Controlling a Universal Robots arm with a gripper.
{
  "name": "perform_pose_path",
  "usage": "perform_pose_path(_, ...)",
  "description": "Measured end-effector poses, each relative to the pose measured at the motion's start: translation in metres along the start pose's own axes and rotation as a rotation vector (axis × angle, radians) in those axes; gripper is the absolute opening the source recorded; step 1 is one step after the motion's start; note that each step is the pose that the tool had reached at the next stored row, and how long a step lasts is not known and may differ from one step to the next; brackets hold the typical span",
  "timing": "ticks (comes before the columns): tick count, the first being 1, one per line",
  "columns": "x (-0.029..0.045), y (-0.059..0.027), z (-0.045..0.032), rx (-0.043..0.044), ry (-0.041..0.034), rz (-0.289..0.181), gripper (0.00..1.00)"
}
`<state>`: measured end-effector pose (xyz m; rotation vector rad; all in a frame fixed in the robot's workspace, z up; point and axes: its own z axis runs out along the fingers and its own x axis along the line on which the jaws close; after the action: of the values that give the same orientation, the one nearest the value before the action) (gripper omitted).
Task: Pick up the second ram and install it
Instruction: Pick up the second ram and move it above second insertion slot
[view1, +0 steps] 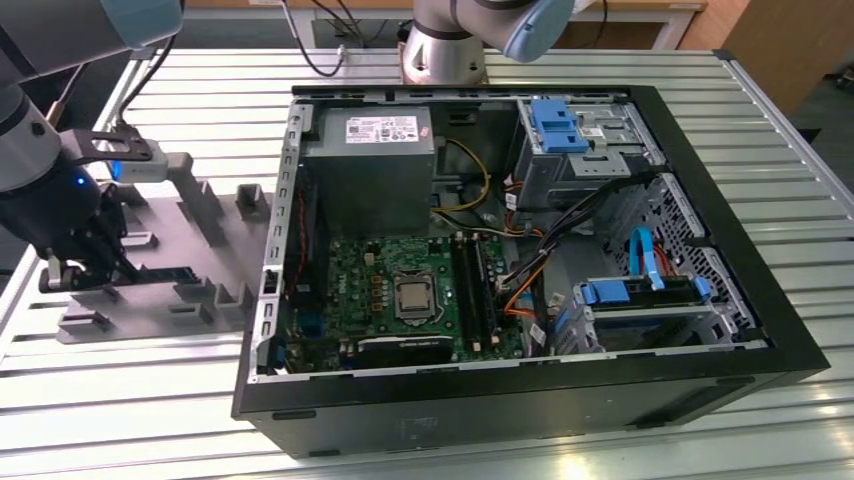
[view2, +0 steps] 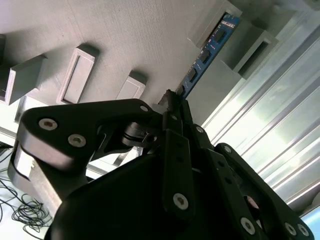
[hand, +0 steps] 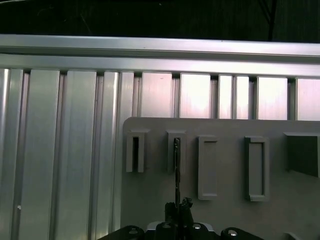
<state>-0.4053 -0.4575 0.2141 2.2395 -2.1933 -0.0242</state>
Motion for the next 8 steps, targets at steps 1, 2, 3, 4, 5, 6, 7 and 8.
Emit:
perform_pose_path(1, 0.0, 0.0, -0.0001, -0.0002, 0.0001, 0.0, 0.14)
perform_pose_path(2, 0.0, 0.0, -0.0002, -0.0001, 0.0001, 0.0, 0.14)
perform_pose_path(3, 0.0, 0.0, -0.0002, -0.0002, 0.0001, 0.0, 0.14)
perform_pose_path(4, 0.0, 0.0, -0.0003, -0.0002, 0.0001, 0.0, 0.14)
perform_pose_path(5, 0.0, 0.0, -0.0007, -0.0004, 0.0003, 0.0, 0.14)
perform_pose_path(6, 0.0, 0.0001, -0.0011, -0.0004, 0.0003, 0.0, 0.14)
perform_pose_path(7, 0.0, 0.0, -0.0015, -0.0003, 0.0002, 0.0, 0.14)
perform_pose_path(8, 0.0, 0.0, -0.0018, -0.0001, 0.0001, 0.0, 0.14)
